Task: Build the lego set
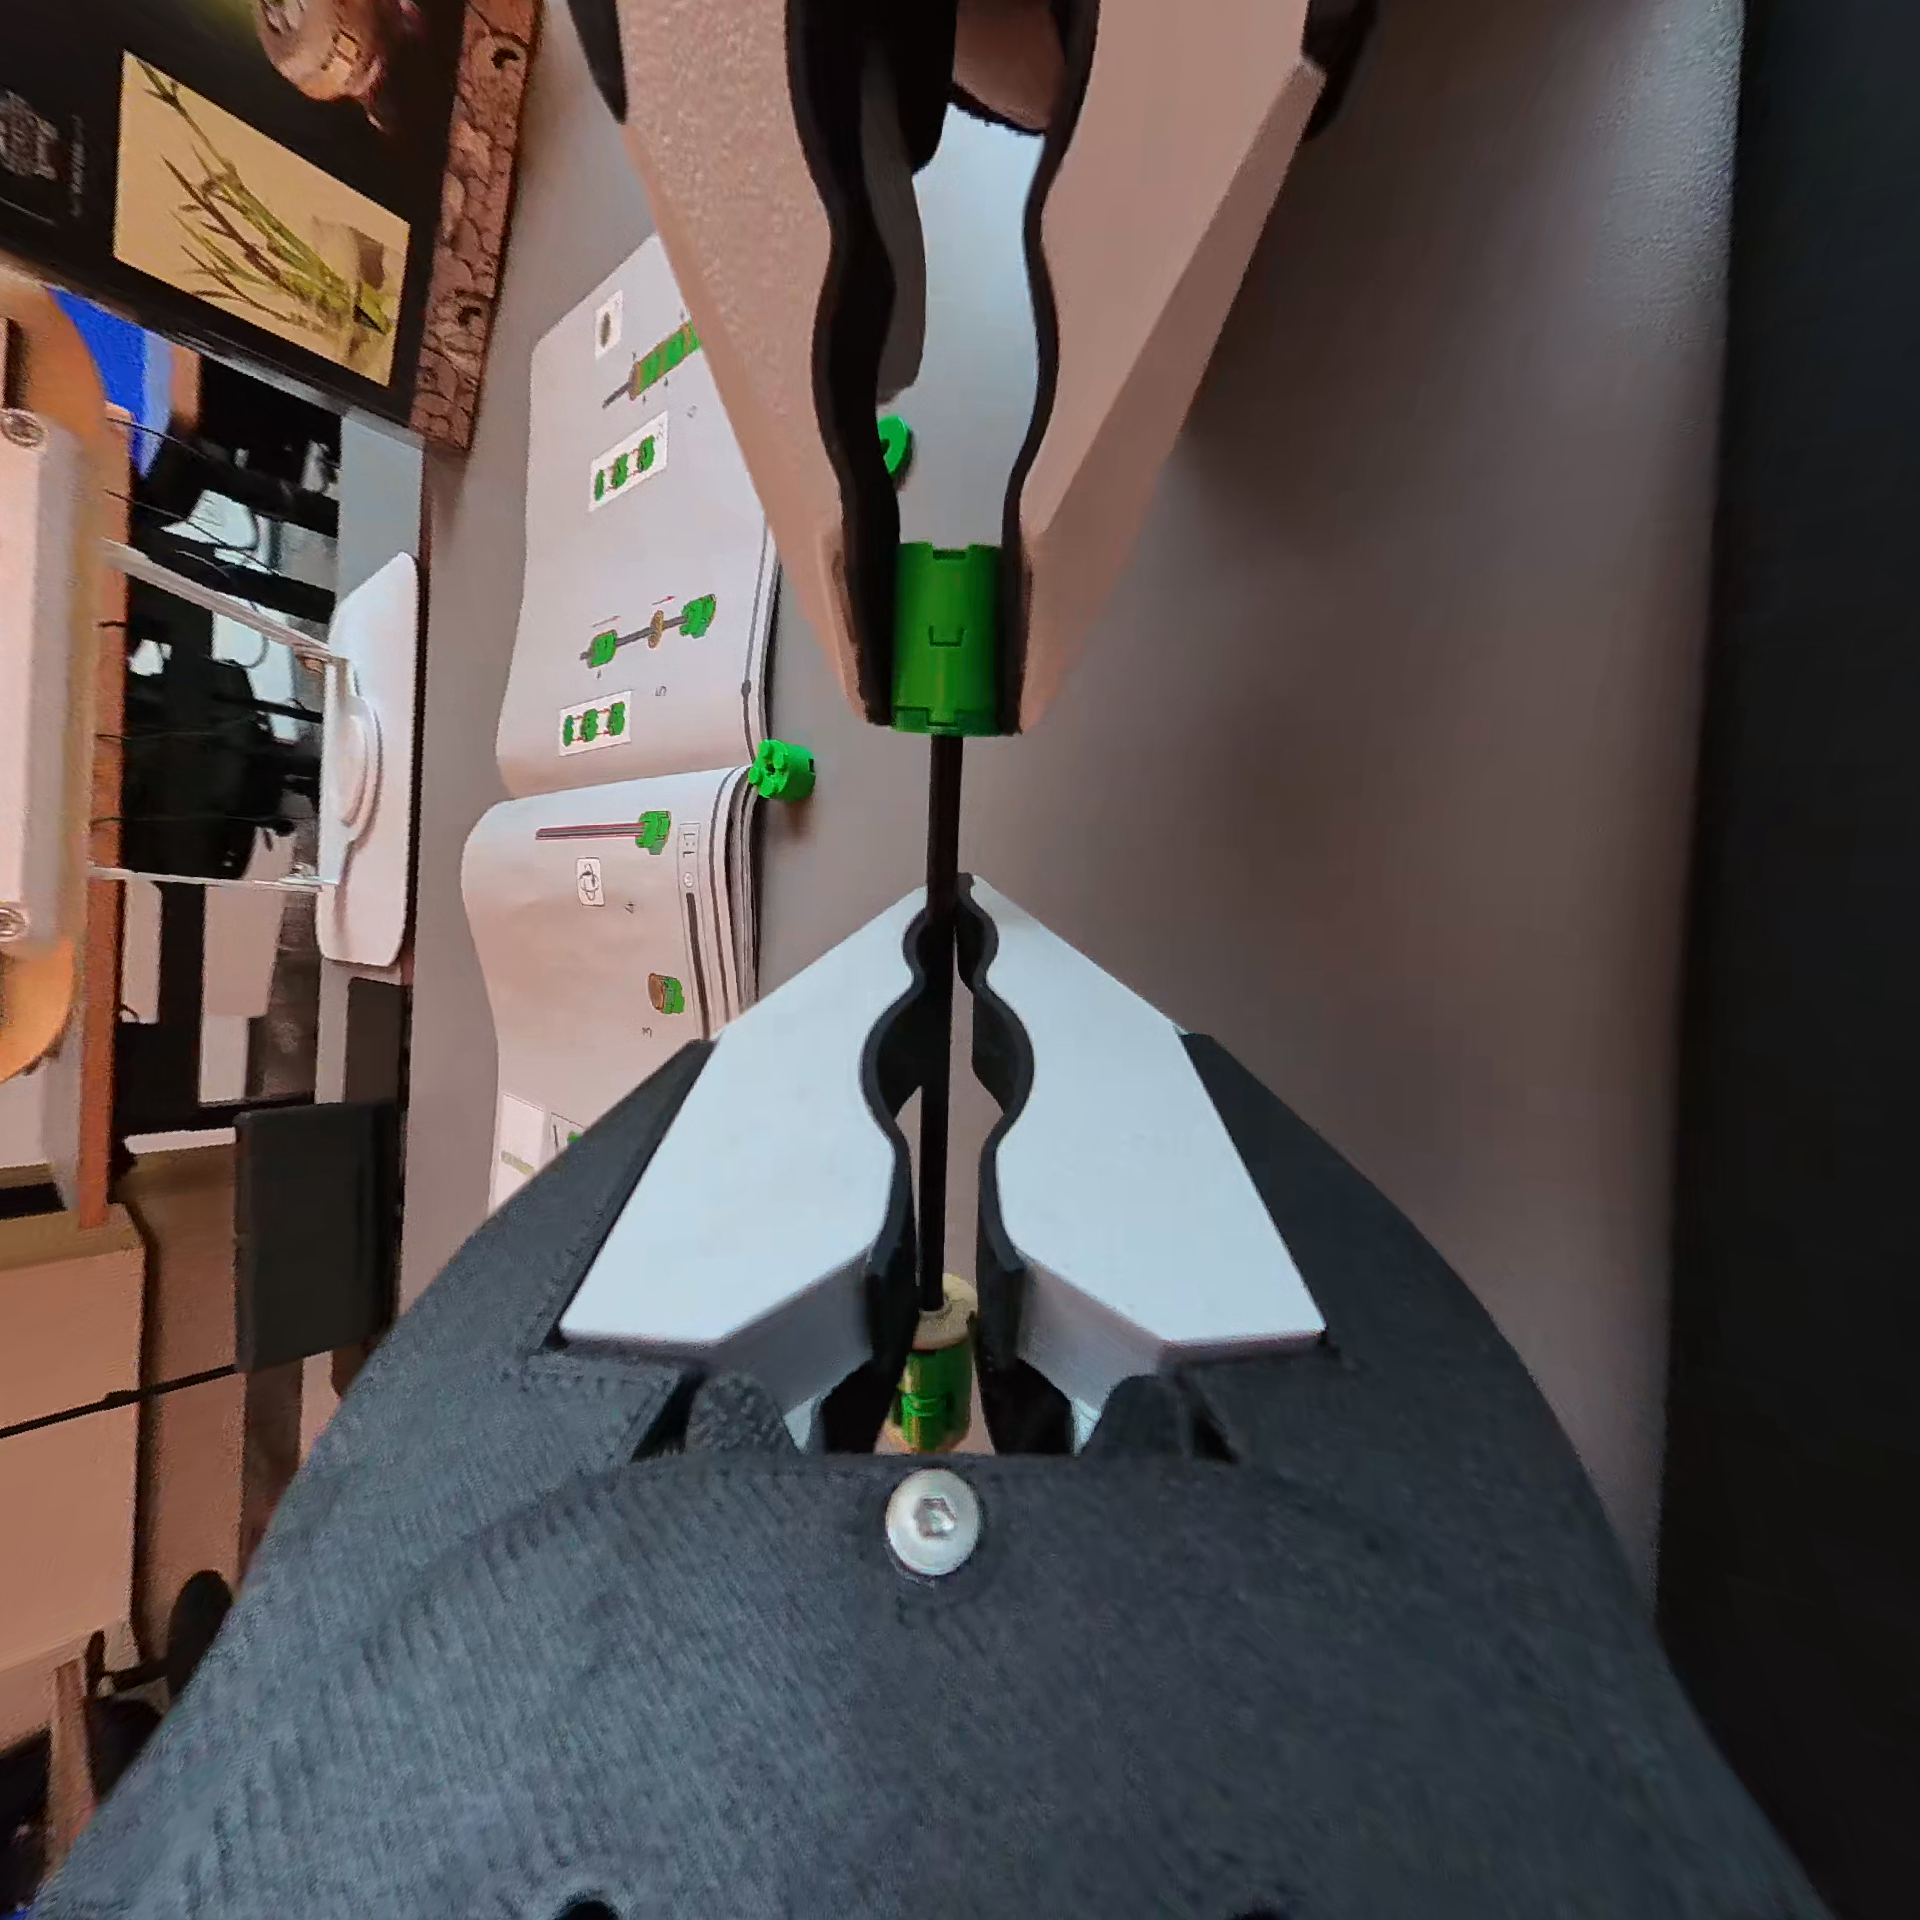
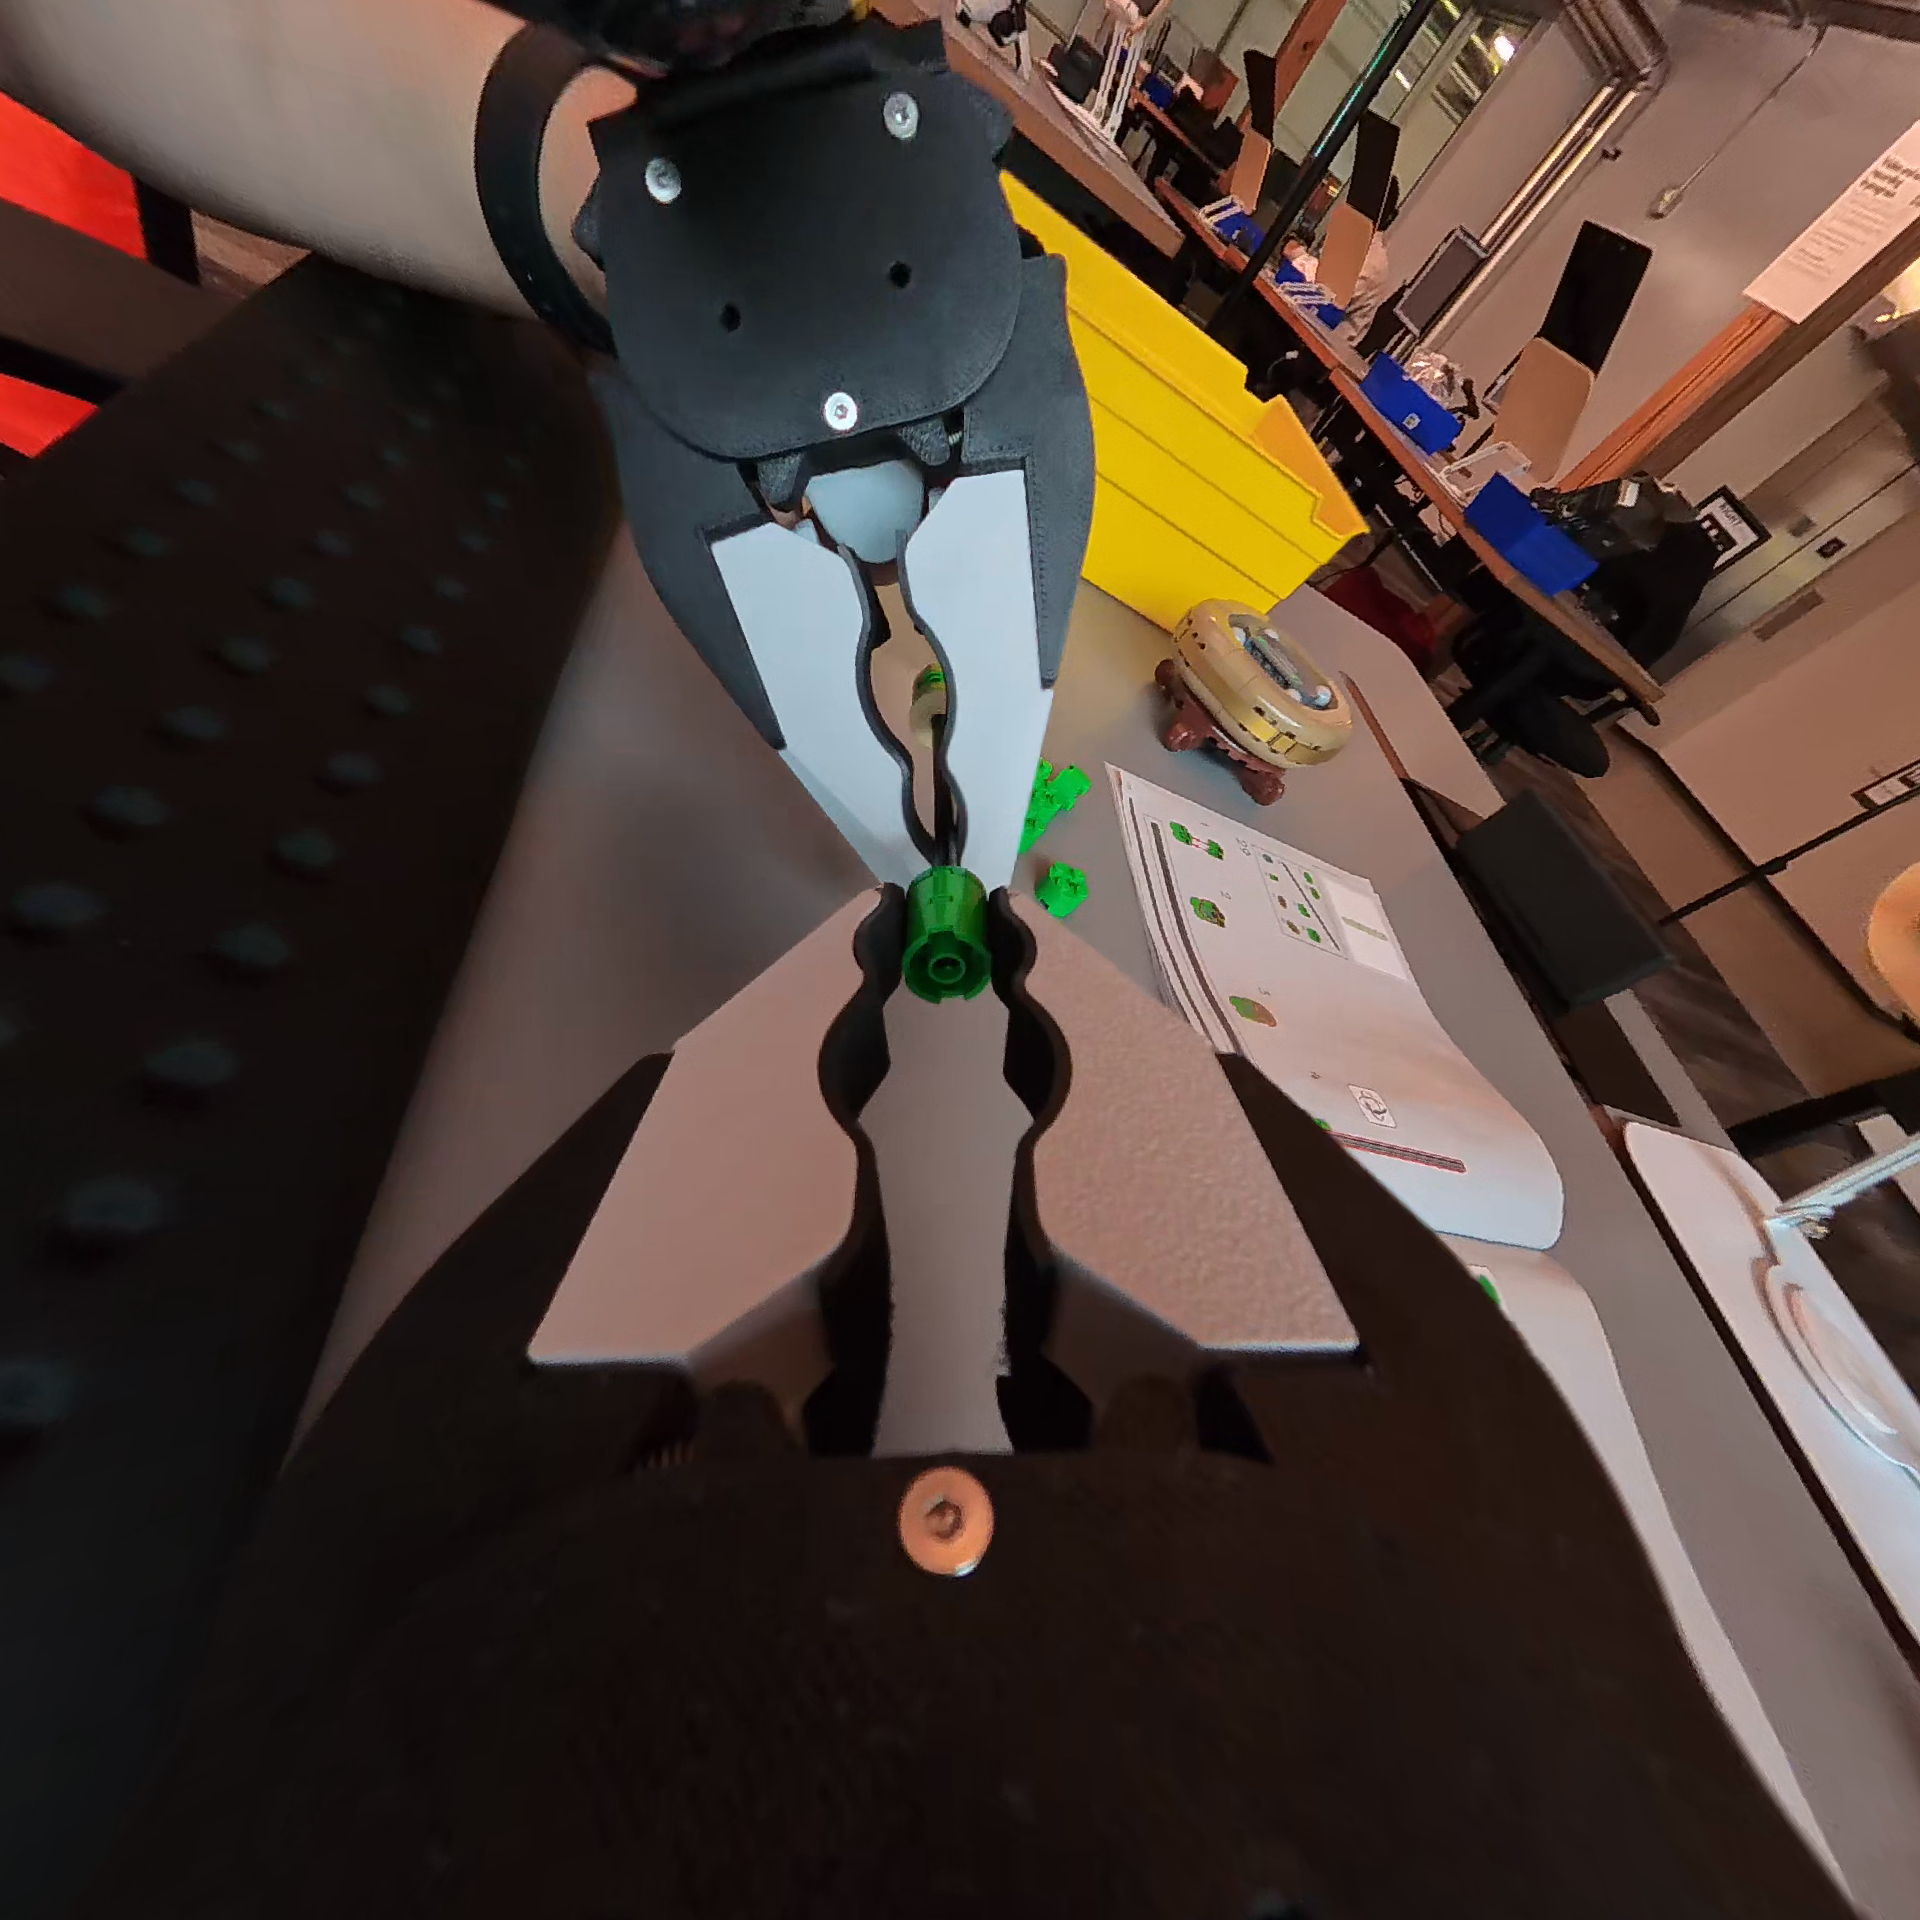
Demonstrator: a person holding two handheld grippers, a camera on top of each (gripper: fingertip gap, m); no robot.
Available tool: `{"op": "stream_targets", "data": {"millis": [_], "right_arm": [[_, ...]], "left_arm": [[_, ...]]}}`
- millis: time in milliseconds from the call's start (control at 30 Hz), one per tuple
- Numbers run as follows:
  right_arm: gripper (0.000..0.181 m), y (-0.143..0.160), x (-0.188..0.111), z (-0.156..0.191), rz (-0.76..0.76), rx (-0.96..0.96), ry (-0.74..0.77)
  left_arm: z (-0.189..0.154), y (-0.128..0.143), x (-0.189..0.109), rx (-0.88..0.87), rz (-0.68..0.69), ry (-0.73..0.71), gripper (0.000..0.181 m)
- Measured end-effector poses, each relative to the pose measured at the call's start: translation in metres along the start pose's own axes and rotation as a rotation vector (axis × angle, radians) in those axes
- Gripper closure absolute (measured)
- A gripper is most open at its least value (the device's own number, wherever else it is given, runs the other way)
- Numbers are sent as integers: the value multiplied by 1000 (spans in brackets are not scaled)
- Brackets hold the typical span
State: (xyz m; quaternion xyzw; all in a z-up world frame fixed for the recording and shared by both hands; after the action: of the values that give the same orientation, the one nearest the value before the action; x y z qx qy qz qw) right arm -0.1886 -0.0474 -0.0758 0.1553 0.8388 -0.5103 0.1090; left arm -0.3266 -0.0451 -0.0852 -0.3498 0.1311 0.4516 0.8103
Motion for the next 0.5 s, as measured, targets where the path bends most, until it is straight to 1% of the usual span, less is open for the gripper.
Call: {"op": "stream_targets", "data": {"millis": [100,267,367,433,500], "right_arm": [[166,0,0,-1,6,-2,9],[167,5,-1,-5,18,57,23],[167,4,-2,-7,21,73,33],[167,4,-2,-7,35,72,37],[167,5,-3,-8,53,69,51]], "left_arm": [[0,1,0,6,-22,-46,181],[3,6,6,-52,15,-81,181],[2,7,6,-64,-4,-128,181],[3,7,5,-94,-18,-131,180],[6,8,4,-149,-35,-127,167]]}}
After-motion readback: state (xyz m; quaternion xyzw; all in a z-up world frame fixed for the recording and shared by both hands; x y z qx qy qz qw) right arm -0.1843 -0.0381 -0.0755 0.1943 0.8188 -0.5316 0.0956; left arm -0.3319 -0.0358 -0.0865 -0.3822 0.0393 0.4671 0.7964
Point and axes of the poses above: each gripper's, where its closed fingertips meet, x out along the fingers, y out of its underside, z = x × y across the jaws, the point moved 9 cm from there along -x, back along the fingers, and after that the axes turned 8 degrees about -y, right-handed, at the moved point
